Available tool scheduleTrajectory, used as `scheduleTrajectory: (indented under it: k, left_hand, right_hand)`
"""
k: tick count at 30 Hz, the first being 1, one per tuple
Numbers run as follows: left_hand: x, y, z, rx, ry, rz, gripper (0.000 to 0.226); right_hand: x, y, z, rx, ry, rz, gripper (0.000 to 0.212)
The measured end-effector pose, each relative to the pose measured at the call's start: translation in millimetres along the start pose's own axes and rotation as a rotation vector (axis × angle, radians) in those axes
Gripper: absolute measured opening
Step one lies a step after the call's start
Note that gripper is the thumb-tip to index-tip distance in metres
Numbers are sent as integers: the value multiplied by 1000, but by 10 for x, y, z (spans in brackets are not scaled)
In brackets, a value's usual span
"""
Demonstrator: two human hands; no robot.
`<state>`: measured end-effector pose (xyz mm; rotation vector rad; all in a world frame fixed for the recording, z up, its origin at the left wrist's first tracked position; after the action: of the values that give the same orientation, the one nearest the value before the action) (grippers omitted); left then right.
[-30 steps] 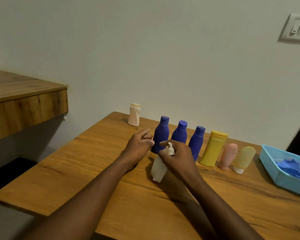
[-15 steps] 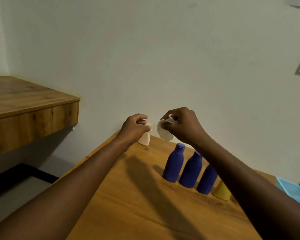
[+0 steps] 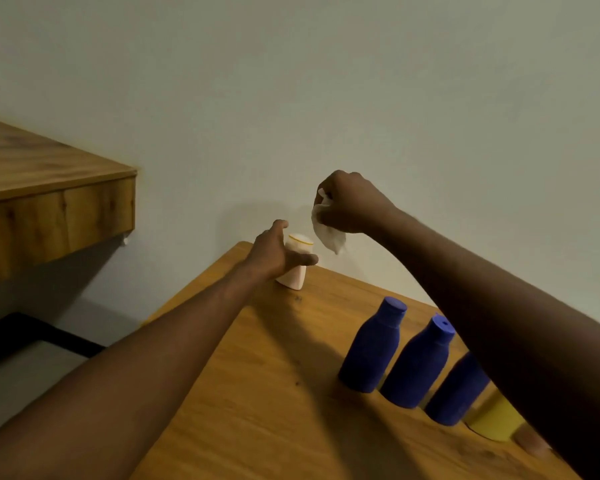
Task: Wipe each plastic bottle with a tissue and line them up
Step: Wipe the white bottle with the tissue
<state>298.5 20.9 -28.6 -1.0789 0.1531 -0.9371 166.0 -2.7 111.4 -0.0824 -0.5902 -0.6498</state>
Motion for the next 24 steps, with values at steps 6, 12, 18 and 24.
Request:
scheduleTrajectory:
  k: [6,12,18,24]
  left_hand:
    - [37,116,-161,43,-136,-76,73]
    - [-48,135,-153,1,-181,-64,60]
    - [-257,97,-12,-89,-157,-24,52]
    - [-727,-54,373,-177,-147,5,46]
  right_hand:
    - [2,-18,-165,-34,12,13,26]
    - [-120,-23,-63,-19,-17,6,26]
    - [-387,29,263,20,-73,-13,20]
    - [-810,151,589,109,-159,-11,24]
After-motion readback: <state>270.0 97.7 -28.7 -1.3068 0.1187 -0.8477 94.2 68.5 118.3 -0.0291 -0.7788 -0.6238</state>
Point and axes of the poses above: each hand's wrist, its own x-axis towards the middle knuckle, its own z-axis out of the back of the hand, y = z × x, the point moved 2 cm from there along x, towards the middle knuckle, and after that the axes turned 11 degrees about -y, right-handed, at the moved point
